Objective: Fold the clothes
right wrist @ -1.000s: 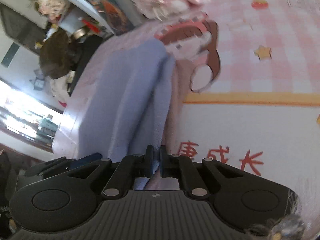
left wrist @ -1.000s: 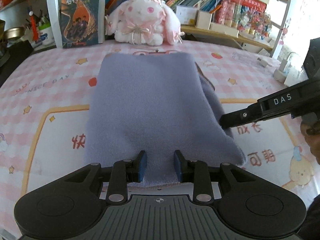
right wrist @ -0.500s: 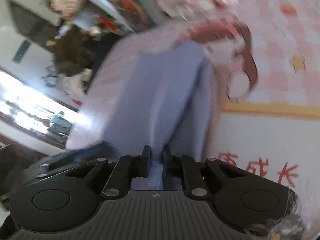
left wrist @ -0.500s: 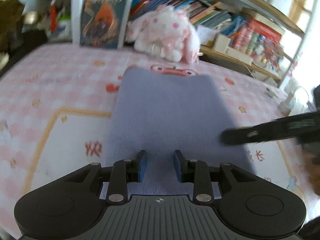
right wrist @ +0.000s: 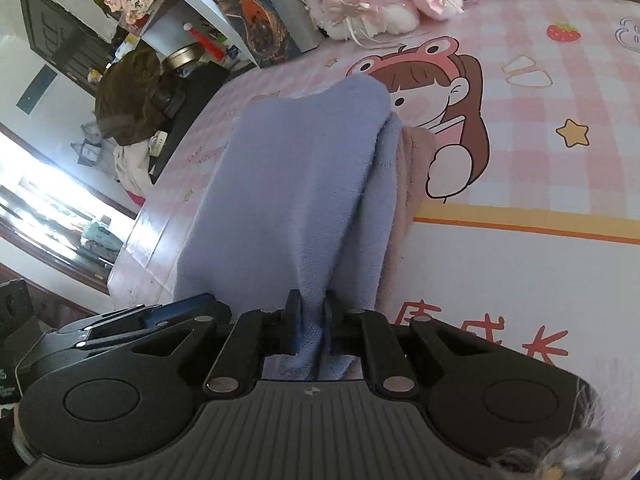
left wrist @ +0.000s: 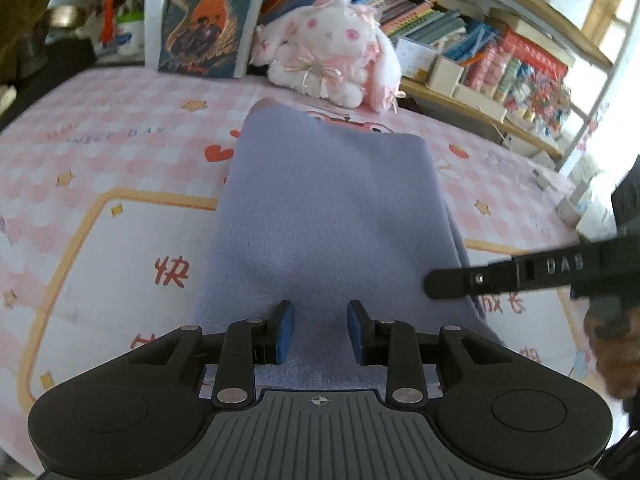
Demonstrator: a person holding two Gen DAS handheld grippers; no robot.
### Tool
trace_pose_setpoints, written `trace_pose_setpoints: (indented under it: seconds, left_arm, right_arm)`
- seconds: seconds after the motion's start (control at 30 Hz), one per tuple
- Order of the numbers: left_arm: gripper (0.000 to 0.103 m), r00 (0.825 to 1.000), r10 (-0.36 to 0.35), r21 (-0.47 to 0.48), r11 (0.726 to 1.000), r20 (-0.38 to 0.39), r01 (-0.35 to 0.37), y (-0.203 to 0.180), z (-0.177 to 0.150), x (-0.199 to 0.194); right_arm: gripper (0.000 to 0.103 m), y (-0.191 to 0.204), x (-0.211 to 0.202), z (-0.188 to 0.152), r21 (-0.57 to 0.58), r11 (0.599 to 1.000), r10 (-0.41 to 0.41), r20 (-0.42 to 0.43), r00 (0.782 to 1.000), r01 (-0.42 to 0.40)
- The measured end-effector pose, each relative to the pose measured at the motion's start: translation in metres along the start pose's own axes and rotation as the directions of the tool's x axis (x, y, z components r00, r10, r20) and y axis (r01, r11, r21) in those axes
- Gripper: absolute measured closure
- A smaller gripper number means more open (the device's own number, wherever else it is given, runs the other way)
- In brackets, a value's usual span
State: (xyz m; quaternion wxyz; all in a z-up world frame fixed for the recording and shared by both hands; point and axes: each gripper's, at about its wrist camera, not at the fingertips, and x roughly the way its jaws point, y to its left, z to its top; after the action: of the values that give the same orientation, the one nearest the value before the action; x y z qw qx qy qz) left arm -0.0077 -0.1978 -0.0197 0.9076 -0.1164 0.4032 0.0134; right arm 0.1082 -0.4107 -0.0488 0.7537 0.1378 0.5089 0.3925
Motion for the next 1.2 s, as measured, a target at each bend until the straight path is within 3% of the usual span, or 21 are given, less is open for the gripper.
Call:
trace_pose_setpoints:
  seconds: [0.07,0.17,0.33,0.4,0.43,0.6,0.7,0.8,0.97,1.07,1.2]
  left_arm:
    - [0.073,0.999,-0.002,0.009,1.000,0.033,0.002,-0.002,0.004,-0.008]
    - [0.073,0.996,-0.007,0.023,1.000,0.083,0.005,-0.005,0.010,-0.019]
    - [0.073,0.995,0.023,-0.005,1.000,0.099,-0.023,0.002,0.016,-0.015]
    - [0.073,0.996,0.018,-0.009,1.000,0.089,-0.017,0.003,0.014,-0.013]
    - [0.073,0.996,0.015,-0.011,1.000,0.084,-0.014,0.004,0.012,-0.011]
    - [0.073,0.998,0.000,-0.022,1.000,0.058,0.001,0.007,0.006,-0.005]
    - [0.073,0.999,-0.009,-0.028,1.000,0.043,0.010,0.009,0.002,-0.002]
    - [0.073,0.999,-0.018,-0.035,0.999,0.028,0.019,0.011,-0.002,0.002]
    - [0.073,0.999,-0.022,0.002,1.000,0.023,0.022,0.009,0.000,0.000]
    - [0.073,0.999,-0.029,0.031,0.999,0.036,0.028,0.007,0.002,-0.009]
    - [0.068,0.998,-0.023,0.058,0.998,0.060,0.020,0.009,-0.001,-0.026]
  right_arm:
    - [0.087,0.002,-0.003,0.002,0.007,1.000,0.000,0.001,1.000,0.000]
    - [0.068,0.005,-0.008,0.010,0.007,1.000,-0.004,0.039,0.999,0.003]
    - [0.069,0.006,-0.005,0.022,-0.007,1.000,-0.012,0.057,0.998,0.013]
    - [0.077,0.009,-0.010,0.020,-0.027,1.000,0.016,0.077,0.997,-0.014]
    - [0.089,0.011,-0.012,0.019,-0.038,0.999,0.030,0.087,0.996,-0.027]
    - [0.092,0.018,-0.023,0.015,-0.092,0.992,0.103,0.135,0.986,-0.091]
    - [0.092,0.005,-0.003,0.009,-0.033,0.999,-0.034,0.083,0.996,0.036]
    - [0.092,-0.008,0.002,0.008,0.032,0.999,-0.015,0.074,0.997,0.013]
    - [0.090,0.009,-0.001,0.009,-0.038,0.997,-0.069,0.073,0.995,0.072]
    - [0.084,0.021,-0.011,0.003,-0.049,0.992,-0.106,0.109,0.988,0.112]
    - [0.067,0.038,-0.025,-0.011,-0.055,0.982,-0.172,0.156,0.973,0.182]
